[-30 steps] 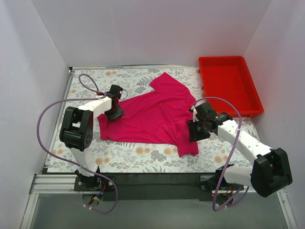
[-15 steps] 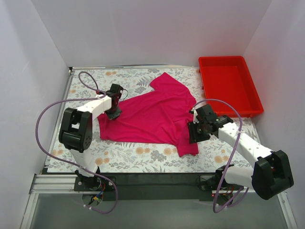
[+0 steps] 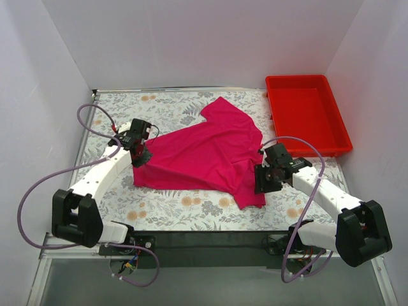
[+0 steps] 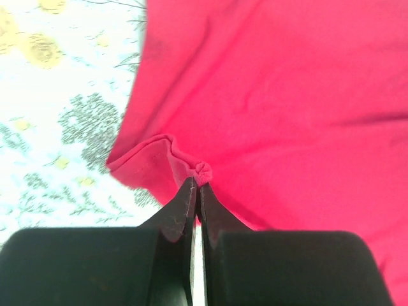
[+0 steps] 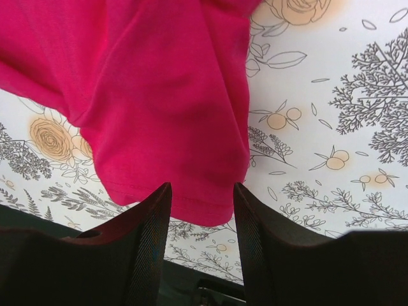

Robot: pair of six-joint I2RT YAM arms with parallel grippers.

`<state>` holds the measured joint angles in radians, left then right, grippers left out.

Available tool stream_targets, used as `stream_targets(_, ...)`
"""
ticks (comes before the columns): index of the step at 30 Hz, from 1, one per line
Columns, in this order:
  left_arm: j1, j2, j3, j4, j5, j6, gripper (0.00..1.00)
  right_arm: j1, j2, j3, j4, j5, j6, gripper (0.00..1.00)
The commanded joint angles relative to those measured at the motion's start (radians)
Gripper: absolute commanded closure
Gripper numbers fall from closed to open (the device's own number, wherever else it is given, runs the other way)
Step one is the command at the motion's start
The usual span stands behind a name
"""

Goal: Fold and stack the t-shirts
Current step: Flatten the tshirt out

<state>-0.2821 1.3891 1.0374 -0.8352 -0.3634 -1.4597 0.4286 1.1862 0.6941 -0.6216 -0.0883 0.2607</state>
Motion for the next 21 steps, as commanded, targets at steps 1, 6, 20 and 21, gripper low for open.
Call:
stream_targets(1, -0.002, -0.108, -0.025, -0.063, -0.048, 0.004, 1.0, -0.01, 0.004, -0.031, 0.049, -0.033, 0.034, 0.57)
stream_targets(6, 0.0, -0.215, -0.068, -0.084, -0.08, 0.018, 1.0, -0.01, 0.006, -0.073, 0.105, -0.111, 0.041, 0.58)
stream_targets(20, 0.004, -0.328, -0.056, -0.127, -0.103, 0.055, 1.0, -0.01, -0.068, -0.133, 0.109, 0.048, 0.152, 0.59)
stream_targets(21, 0.006, -0.331, -0.054, -0.128, -0.104, 0.059, 1.0, -0.01, -0.071, -0.134, 0.111, 0.05, 0.153, 0.59)
